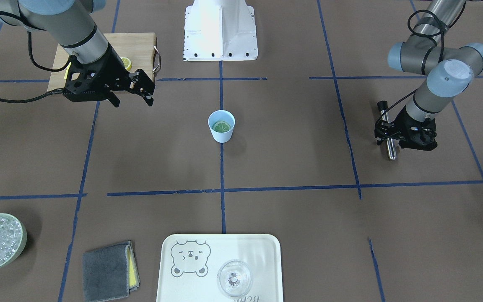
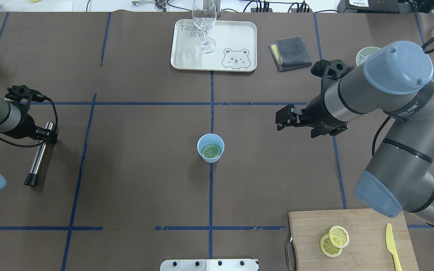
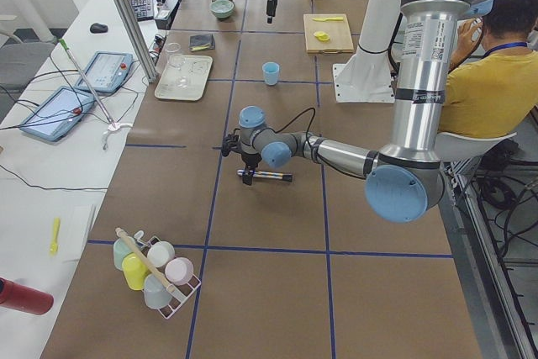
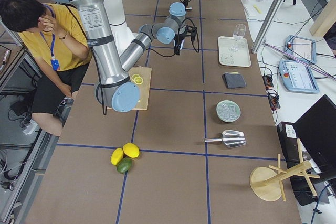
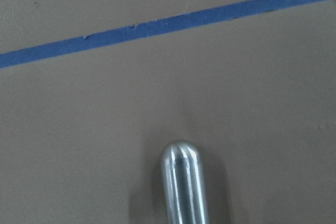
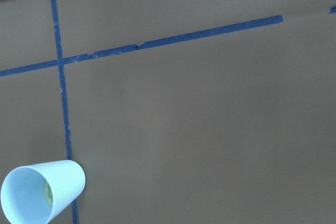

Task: Squeeze lemon into cup
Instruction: 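Raise the right gripper away while the left gripper grasps the steel muddler, then carry the steel muddler upright over the blue cup with the left gripper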

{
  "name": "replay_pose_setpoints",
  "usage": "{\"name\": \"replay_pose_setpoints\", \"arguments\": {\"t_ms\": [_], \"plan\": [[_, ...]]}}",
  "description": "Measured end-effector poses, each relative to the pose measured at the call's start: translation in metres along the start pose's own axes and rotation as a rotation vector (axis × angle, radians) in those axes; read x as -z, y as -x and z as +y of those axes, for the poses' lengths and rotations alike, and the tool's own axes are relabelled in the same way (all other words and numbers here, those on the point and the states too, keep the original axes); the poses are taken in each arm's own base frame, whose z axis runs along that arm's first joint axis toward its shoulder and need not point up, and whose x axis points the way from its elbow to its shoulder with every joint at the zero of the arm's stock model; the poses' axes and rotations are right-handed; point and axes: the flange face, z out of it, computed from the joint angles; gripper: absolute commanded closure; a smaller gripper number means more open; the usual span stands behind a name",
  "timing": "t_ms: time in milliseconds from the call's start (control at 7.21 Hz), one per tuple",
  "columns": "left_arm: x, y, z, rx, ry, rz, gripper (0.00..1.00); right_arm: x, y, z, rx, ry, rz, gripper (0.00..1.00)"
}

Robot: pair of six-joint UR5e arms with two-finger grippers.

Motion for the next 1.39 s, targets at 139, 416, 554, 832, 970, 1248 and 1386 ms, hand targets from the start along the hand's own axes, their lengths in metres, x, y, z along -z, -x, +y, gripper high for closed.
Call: {"name": "replay_pose_setpoints", "arguments": {"t_ms": [139, 416, 554, 832, 970, 1248, 1386], "plan": [[0.002, -0.001, 0.000, -0.001, -0.001, 0.001, 1.00, 0.000, 0.000, 0.000, 0.000, 0.000, -0.001, 0.00], [0.015, -0.013, -0.001, -0.012, 0.005, 0.052, 1.00, 0.000, 0.001, 0.000, 0.000, 0.000, -0.001, 0.00], [0.038, -0.030, -0.001, -0.034, 0.004, 0.123, 1.00, 0.001, 0.001, 0.001, 0.001, 0.000, -0.002, 0.00], [0.097, -0.080, -0.008, -0.115, -0.062, 0.237, 1.00, 0.002, 0.001, 0.000, 0.001, 0.000, -0.003, 0.00], [0.126, -0.117, -0.023, -0.165, -0.115, 0.284, 1.00, 0.002, 0.001, 0.000, 0.001, 0.000, -0.004, 0.00], [0.164, -0.222, -0.044, -0.294, -0.247, 0.344, 1.00, 0.003, -0.001, -0.001, -0.001, -0.002, -0.003, 0.00], [0.183, -0.274, -0.050, -0.344, -0.326, 0.372, 1.00, 0.003, -0.004, -0.001, -0.004, -0.002, 0.001, 0.00]]}}
